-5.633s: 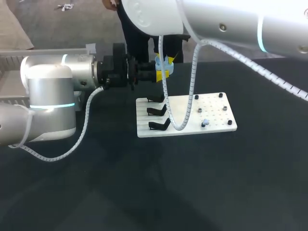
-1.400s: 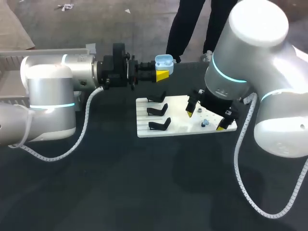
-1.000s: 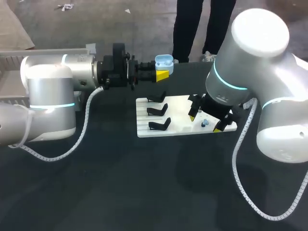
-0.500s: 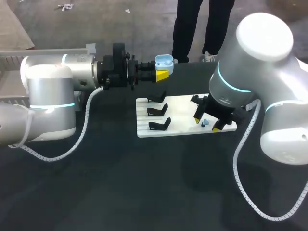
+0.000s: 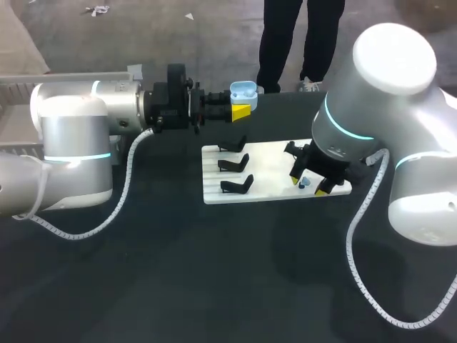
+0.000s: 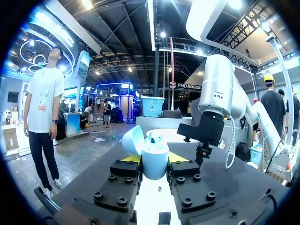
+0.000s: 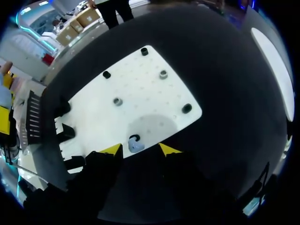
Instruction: Pick up each earbud case from the left stands, insert the matching earbuds, close the lid, and place the case in the box.
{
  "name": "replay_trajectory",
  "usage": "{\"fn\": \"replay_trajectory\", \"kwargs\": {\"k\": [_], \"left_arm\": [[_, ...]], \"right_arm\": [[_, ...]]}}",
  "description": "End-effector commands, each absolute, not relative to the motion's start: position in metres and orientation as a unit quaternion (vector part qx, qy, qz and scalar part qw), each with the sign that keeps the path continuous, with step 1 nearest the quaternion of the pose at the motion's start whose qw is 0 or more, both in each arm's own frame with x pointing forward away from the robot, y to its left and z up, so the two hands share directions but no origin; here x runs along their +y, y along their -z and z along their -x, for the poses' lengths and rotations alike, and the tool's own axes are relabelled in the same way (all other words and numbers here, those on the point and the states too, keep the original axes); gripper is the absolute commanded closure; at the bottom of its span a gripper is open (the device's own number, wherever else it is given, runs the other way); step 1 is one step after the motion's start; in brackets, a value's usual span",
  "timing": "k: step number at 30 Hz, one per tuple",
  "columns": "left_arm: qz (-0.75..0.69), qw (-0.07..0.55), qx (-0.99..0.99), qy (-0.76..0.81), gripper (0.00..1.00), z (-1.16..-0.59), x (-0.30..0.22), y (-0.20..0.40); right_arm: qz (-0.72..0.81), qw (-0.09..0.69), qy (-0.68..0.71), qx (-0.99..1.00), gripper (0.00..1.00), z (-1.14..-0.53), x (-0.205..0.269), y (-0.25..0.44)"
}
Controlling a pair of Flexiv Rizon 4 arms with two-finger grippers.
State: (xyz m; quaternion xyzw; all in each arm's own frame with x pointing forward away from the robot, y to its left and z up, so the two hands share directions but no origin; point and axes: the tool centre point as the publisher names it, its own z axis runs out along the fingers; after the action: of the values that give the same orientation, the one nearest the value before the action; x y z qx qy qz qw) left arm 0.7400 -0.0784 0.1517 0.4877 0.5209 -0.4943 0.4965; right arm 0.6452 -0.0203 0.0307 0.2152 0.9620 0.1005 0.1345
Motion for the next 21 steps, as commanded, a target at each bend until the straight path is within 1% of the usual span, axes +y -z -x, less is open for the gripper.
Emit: {"fn": "replay_trajectory", "kwargs": {"k": [1,13,18,21], "left_arm": [[-0.486,0.5,0.52,0.493,1.0,-0.7392,-0.0788,-0.1505],[-0.486,0.5,0.52,0.493,1.0,-0.7392,-0.0788,-0.1505],[-0.486,0.5,0.52,0.493,1.0,-0.7392,-0.0788,-0.1505],[-0.486,0.5,0.52,0.493,1.0,-0.7392,-0.0788,-0.1505]], "right_arm": [[-0.215,0.135,-0.1,0.962,0.55,-0.6473,-0.0193,-0.0277],[-0.211,0.135,-0.099,0.963,0.62,-0.6502,-0.017,-0.0272],[-0.21,0.135,-0.099,0.963,0.68,-0.6513,-0.0158,-0.0267],[-0.21,0.134,-0.098,0.963,0.7,-0.6518,-0.0155,-0.0265]]}}
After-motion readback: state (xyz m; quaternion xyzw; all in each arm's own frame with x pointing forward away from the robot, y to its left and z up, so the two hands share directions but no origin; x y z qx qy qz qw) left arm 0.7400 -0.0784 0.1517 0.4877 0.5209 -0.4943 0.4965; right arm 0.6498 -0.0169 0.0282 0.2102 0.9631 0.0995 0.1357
